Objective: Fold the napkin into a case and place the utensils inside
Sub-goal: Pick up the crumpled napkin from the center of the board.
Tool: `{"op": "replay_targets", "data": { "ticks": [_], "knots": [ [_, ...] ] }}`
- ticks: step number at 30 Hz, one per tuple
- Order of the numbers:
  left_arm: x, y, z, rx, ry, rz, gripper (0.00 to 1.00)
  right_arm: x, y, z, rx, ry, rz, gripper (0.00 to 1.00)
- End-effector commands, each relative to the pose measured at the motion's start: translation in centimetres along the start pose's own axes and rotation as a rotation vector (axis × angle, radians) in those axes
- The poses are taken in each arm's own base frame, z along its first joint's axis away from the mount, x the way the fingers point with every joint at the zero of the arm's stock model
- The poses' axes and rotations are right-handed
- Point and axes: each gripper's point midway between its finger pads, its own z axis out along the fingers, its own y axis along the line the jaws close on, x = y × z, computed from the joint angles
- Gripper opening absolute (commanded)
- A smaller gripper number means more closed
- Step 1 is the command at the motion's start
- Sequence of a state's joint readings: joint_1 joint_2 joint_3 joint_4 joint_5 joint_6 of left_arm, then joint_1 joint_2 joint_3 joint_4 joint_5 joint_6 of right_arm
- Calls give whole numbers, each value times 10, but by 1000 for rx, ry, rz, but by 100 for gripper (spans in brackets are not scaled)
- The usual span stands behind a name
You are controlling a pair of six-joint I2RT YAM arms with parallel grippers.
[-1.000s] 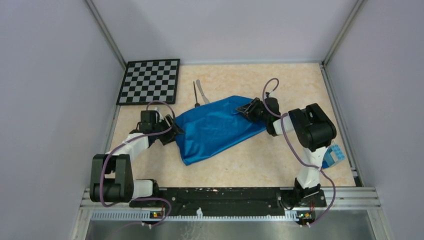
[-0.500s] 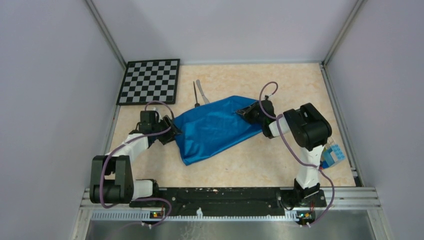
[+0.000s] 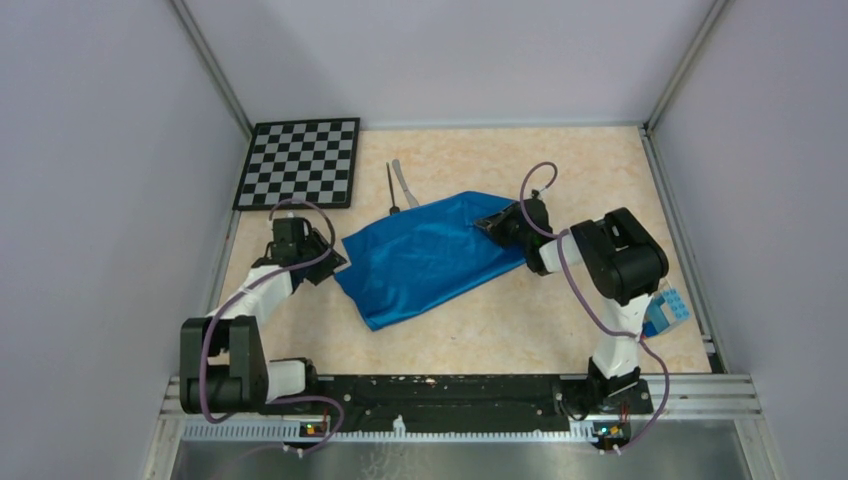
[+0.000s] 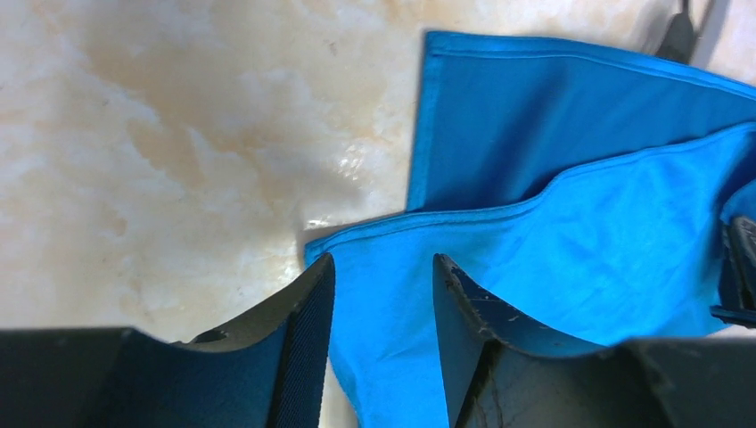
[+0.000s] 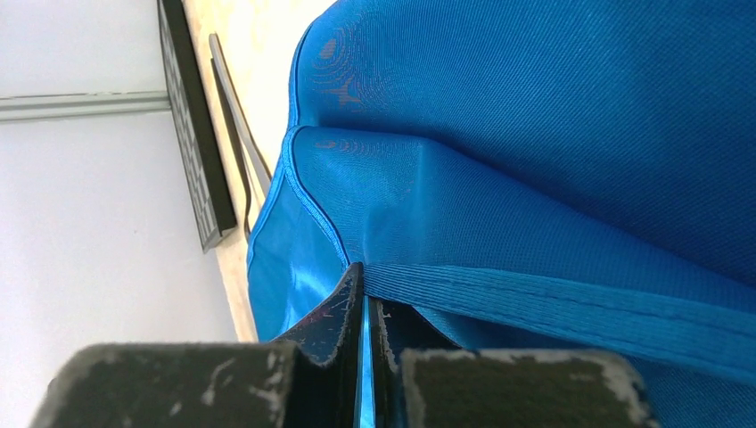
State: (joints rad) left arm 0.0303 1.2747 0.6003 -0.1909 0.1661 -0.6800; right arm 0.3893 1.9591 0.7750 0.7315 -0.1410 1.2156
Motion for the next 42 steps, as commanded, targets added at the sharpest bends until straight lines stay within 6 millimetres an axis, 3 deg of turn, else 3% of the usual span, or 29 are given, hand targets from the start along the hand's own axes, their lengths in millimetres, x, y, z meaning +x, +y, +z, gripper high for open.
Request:
{"op": "replay_targets", "data": {
  "ticks": [1,6,10,17,22,24,25,26,28,30,31,34,37,38,42],
  "knots": [
    [-3,14,-12,-92,-37,-28,53,-10,33,0,-86,-20,-17,0],
    [10,15,-24,-65,-40,-83,58,-11,34,-1,-89,-23,-19,0],
    [34,6,-15,-3,78,-163,51,-12,33,-2,-91,-22,-15,0],
    [39,9,-2,-38,130,-213,44,-14,35,-6,-98,-24,-7,0],
    [45,15,5,-82,164,-254,31,-18,44,-8,-116,-32,-8,0],
    [44,10,9,-51,169,-252,19,-18,49,-9,-125,-30,-6,0],
    [43,9,11,-50,175,-243,8,-19,53,-11,-136,-28,-3,0],
    [38,6,11,-45,172,-222,0,-20,59,-15,-152,-24,-2,0],
    [21,-6,4,-20,138,-158,0,-23,74,-28,-178,-25,-16,0],
    [-8,-30,-15,66,40,-61,0,-30,86,-50,-189,-51,-67,0],
    [-23,-46,-29,132,-18,-4,0,-37,104,-71,-220,-84,-99,0],
    [-59,-98,-88,330,-185,164,0,-53,139,-126,-268,-168,-232,0],
    [-76,-148,-168,555,-349,352,0,-62,184,-192,-346,-248,-389,0],
    [-76,-164,-203,644,-420,420,0,-63,201,-216,-388,-271,-430,0],
    [-66,-202,-321,857,-619,623,0,-61,254,-313,-540,-352,-571,0]
  ]
}}
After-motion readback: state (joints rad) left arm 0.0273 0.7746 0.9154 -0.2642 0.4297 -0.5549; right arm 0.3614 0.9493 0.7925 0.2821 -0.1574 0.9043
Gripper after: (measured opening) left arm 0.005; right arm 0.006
